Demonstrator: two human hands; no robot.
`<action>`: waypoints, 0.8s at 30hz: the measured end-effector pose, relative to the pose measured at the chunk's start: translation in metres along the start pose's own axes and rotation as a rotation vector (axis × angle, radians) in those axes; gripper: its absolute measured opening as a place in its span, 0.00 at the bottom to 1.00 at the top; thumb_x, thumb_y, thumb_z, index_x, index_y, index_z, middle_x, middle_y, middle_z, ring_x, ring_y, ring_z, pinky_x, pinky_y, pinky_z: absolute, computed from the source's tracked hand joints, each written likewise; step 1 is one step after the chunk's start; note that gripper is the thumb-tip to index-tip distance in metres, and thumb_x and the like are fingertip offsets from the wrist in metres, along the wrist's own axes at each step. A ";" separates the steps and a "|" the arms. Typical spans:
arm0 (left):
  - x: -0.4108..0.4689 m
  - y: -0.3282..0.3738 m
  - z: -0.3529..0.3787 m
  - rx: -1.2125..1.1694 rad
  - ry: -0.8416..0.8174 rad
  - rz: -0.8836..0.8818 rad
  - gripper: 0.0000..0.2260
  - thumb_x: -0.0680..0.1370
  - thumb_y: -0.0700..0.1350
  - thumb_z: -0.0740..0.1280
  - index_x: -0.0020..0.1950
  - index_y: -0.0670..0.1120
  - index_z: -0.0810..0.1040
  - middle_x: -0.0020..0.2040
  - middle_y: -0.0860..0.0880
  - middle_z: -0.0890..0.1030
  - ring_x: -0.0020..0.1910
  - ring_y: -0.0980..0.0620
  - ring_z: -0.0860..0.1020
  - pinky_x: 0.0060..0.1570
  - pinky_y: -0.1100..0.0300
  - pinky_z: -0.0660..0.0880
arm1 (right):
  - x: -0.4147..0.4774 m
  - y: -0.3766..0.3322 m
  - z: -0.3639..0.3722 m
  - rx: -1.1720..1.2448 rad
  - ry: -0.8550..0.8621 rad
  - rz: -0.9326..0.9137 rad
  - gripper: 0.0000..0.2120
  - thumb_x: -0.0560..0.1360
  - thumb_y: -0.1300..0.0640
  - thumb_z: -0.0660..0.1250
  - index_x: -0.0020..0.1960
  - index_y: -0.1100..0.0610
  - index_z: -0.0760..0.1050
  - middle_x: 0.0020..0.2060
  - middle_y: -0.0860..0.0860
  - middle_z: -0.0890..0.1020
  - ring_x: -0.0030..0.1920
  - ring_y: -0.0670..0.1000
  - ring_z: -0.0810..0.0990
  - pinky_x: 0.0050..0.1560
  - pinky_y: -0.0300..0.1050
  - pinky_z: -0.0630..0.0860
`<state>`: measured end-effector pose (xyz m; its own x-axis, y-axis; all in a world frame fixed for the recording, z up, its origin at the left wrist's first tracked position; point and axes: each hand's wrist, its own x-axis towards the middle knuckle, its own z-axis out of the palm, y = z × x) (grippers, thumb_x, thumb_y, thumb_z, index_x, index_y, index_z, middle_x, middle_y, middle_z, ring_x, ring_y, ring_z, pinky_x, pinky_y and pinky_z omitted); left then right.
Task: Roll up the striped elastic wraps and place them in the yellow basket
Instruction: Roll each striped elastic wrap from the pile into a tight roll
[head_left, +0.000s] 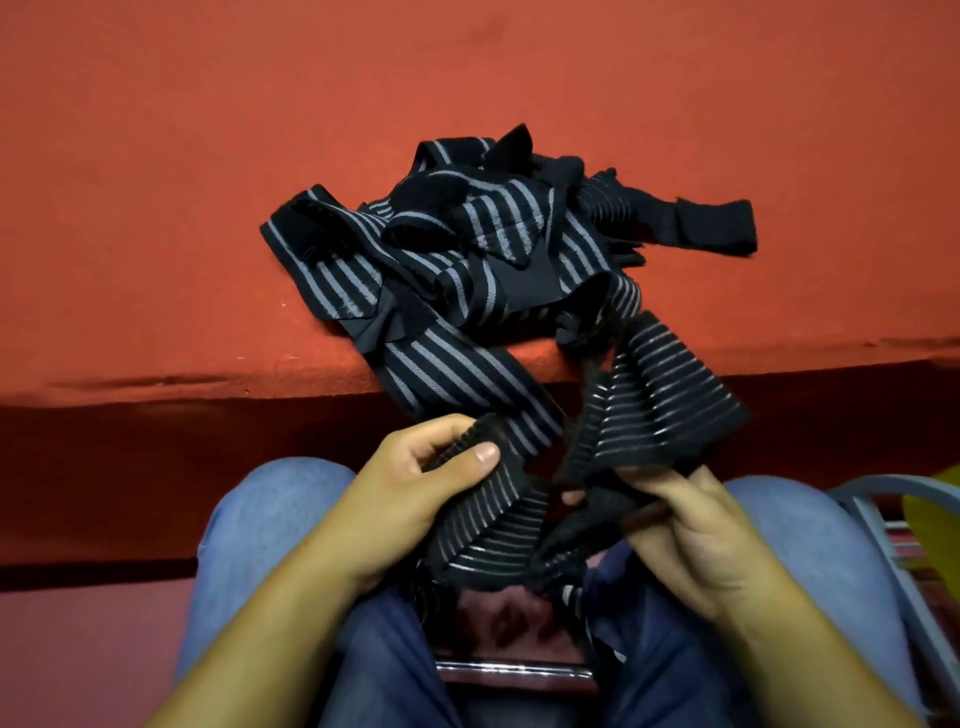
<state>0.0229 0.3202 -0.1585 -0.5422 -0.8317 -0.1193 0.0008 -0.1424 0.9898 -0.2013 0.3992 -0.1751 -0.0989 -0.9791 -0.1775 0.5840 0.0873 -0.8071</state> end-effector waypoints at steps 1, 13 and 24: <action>-0.001 -0.002 0.001 -0.065 -0.002 -0.027 0.05 0.77 0.45 0.70 0.48 0.49 0.86 0.45 0.48 0.85 0.46 0.54 0.81 0.48 0.62 0.78 | -0.001 0.003 0.002 -0.039 0.010 -0.004 0.32 0.50 0.47 0.90 0.52 0.54 0.88 0.52 0.57 0.87 0.53 0.56 0.87 0.51 0.48 0.84; 0.003 -0.006 0.003 -0.137 -0.081 -0.089 0.14 0.78 0.45 0.73 0.62 0.45 0.85 0.62 0.43 0.85 0.63 0.46 0.82 0.63 0.54 0.77 | -0.011 0.009 0.003 -0.444 0.111 0.199 0.37 0.75 0.83 0.63 0.31 0.41 0.86 0.30 0.40 0.85 0.33 0.37 0.84 0.47 0.45 0.81; 0.007 -0.004 0.007 -0.051 0.150 -0.050 0.10 0.73 0.48 0.74 0.49 0.44 0.88 0.48 0.43 0.88 0.47 0.51 0.85 0.48 0.59 0.80 | -0.007 0.007 0.007 -0.022 -0.265 0.204 0.27 0.60 0.52 0.85 0.58 0.54 0.87 0.54 0.54 0.88 0.53 0.49 0.87 0.48 0.41 0.83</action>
<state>0.0129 0.3190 -0.1623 -0.4107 -0.8933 -0.1825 0.0212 -0.2094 0.9776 -0.1908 0.4053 -0.1757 0.2330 -0.9545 -0.1860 0.5524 0.2873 -0.7825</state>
